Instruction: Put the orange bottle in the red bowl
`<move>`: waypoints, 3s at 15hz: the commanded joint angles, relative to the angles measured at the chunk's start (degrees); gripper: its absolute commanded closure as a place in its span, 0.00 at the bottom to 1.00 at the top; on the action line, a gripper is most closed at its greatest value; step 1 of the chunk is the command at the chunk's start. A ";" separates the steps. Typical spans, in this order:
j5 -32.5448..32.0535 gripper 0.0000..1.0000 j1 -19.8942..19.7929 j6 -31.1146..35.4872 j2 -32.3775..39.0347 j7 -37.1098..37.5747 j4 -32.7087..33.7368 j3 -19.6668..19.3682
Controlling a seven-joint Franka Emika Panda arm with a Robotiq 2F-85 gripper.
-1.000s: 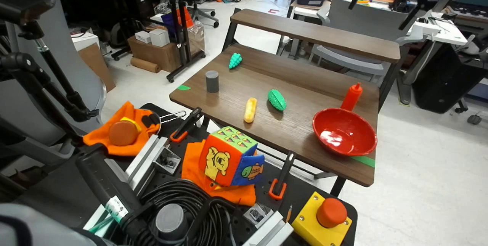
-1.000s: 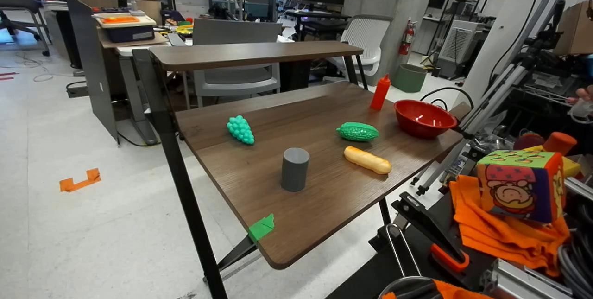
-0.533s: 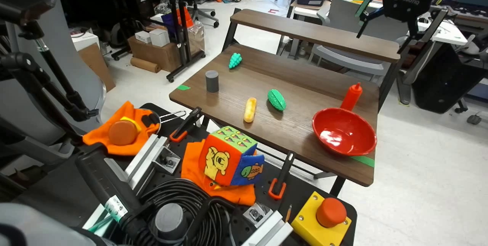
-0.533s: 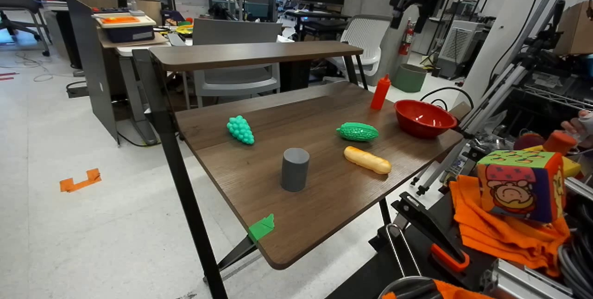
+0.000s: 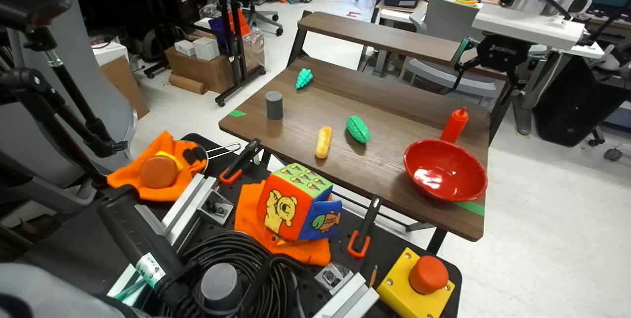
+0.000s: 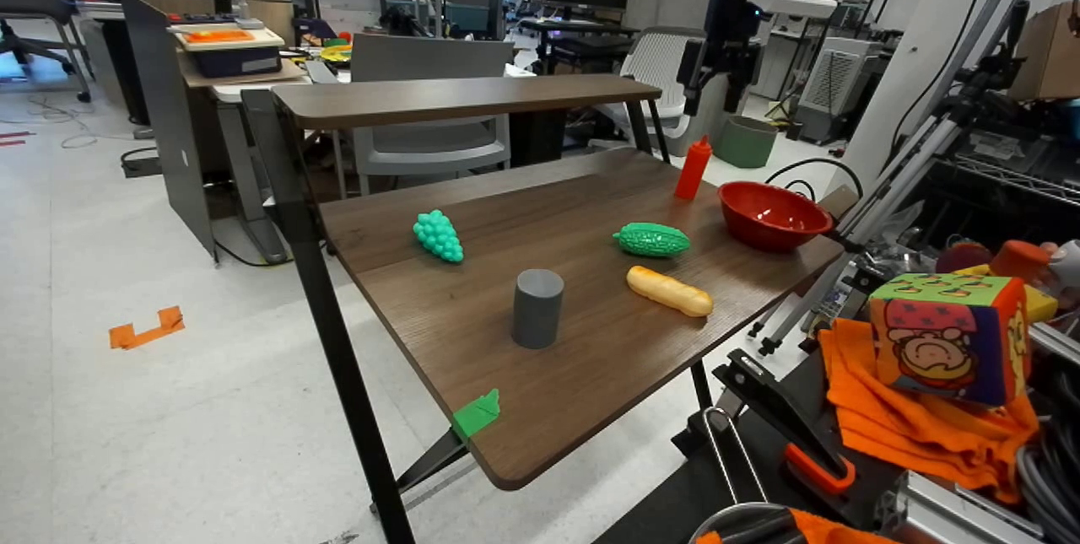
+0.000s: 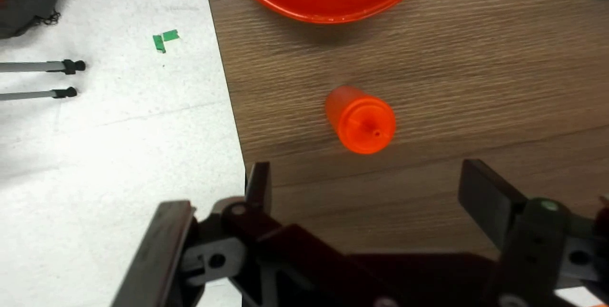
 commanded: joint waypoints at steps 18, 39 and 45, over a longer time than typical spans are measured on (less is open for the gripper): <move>-6.53 0.87 0.52 -7.91 7.67 2.45 7.84 1.85; -5.45 0.87 -4.83 1.18 -17.39 -9.38 -28.55 2.39; -5.82 0.87 -3.72 4.03 -11.83 -3.40 -26.37 2.24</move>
